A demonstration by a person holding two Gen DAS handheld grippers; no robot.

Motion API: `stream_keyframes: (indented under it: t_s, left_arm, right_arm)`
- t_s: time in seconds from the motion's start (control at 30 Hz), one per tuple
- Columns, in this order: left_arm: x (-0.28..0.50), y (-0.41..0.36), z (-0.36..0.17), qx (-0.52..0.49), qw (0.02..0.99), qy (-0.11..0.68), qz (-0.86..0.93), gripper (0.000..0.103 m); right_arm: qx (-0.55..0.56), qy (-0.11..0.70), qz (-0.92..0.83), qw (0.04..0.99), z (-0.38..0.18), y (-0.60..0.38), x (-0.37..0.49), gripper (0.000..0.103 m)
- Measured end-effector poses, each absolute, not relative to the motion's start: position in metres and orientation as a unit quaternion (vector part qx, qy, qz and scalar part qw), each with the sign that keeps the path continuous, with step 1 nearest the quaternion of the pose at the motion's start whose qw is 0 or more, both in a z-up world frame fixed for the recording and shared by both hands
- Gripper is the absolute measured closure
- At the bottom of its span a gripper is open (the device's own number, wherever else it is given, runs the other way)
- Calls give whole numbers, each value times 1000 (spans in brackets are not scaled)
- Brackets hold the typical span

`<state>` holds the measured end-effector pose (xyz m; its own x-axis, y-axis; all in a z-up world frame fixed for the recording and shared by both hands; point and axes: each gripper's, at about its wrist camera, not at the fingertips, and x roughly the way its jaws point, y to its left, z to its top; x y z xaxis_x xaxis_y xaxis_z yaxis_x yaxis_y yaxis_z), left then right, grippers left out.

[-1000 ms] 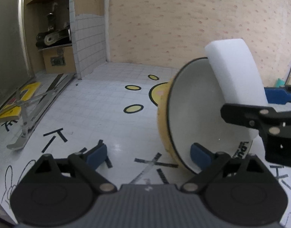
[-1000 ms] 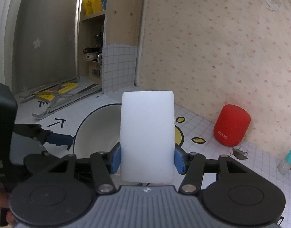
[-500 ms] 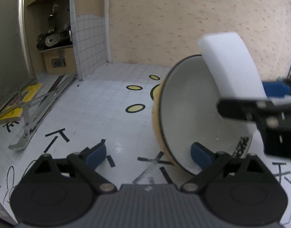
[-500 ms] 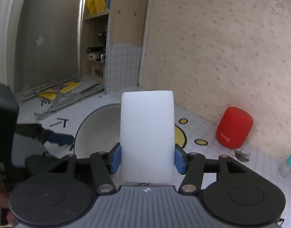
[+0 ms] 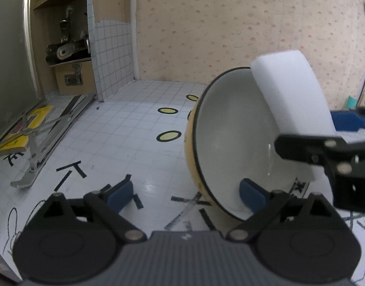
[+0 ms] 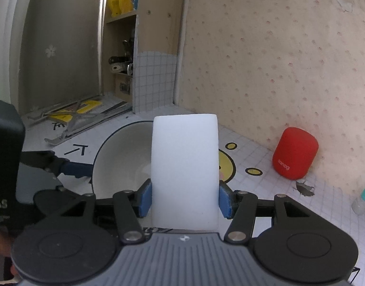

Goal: Clean bowl
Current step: 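Turn the bowl with the left gripper while right gripper wipes the inner wall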

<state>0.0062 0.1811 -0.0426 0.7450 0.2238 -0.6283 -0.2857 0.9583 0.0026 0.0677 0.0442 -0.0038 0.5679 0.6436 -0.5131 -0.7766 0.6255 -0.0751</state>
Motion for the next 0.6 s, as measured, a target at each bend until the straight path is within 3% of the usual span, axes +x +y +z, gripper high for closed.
stream_keyframes:
  t_s: [0.6]
  left_arm:
    - [6, 192, -37, -51, 931, 329, 150, 8]
  right_arm:
    - [-151, 226, 411, 870, -5, 48, 68, 49]
